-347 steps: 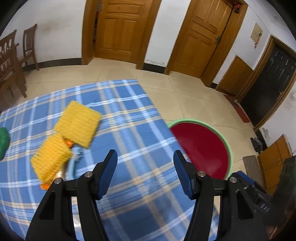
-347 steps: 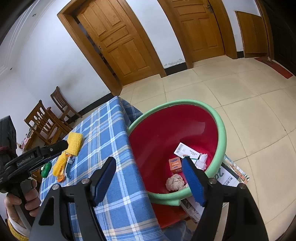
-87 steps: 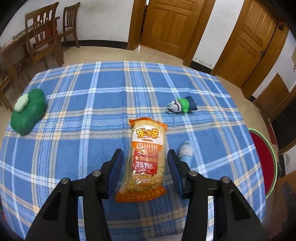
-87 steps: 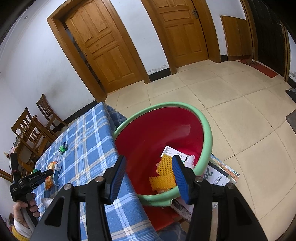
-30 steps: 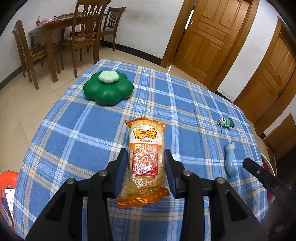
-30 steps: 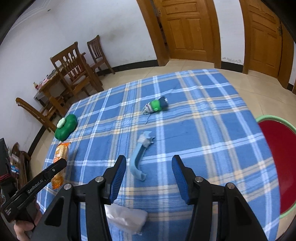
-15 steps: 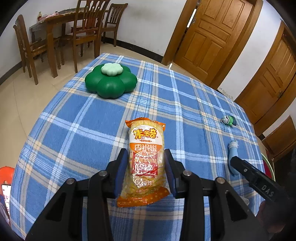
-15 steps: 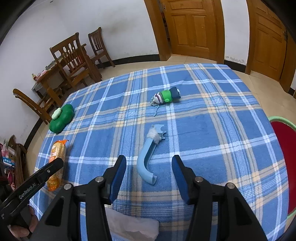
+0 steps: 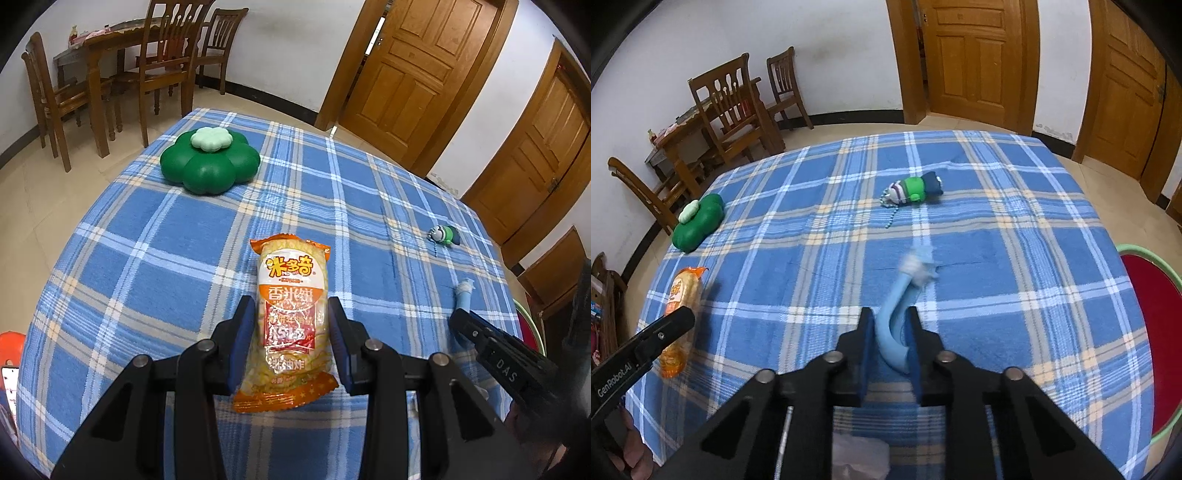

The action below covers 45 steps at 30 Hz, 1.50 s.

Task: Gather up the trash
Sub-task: 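Grasp the light blue plastic tube with the right tool while the left tool holds the snack bag, then carry the blue tube over the red bin and open the right tool while the left tool carries the bag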

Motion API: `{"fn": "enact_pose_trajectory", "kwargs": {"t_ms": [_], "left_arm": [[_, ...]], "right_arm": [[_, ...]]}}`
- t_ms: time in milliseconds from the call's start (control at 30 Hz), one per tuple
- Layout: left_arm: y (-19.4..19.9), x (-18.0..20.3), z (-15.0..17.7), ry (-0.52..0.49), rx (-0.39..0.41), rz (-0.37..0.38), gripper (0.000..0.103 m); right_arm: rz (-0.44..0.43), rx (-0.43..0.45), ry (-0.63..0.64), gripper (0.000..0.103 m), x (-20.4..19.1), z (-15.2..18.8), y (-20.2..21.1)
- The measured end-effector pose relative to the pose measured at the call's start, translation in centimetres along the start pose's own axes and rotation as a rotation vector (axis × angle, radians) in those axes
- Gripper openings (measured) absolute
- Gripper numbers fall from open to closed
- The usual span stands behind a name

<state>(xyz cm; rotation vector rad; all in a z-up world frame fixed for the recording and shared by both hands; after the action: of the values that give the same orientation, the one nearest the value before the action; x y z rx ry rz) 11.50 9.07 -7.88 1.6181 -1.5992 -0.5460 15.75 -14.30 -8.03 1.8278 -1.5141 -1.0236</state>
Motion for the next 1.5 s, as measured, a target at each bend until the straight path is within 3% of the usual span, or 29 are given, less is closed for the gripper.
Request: {"fn": "enact_pose_trajectory", "kwargs": {"t_ms": [733, 1500], "left_arm": [[3.0, 3.2, 0.1, -0.047, 0.031, 0.069, 0.040], [4.6, 9.3, 0.8, -0.137, 0.016, 0.174, 0.040]], "right_arm": [[-0.063, 0.131, -0.150, 0.018, 5.9, 0.4, 7.9], [0.015, 0.228, -0.357, 0.018, 16.4, 3.0, 13.4]]}}
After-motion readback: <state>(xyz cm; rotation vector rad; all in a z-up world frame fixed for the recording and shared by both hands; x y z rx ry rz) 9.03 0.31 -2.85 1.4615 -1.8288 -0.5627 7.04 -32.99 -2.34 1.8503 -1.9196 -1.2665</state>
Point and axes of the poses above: each gripper's, at about its wrist camera, not at the fingertips, and y roughly against the way its jaws point, x to its right, z to its underside, the point moved 3 cm from there along -y, roughly the way its jaws point, and after that the axes turned 6 degrees about -y, right-handed, at the moved point
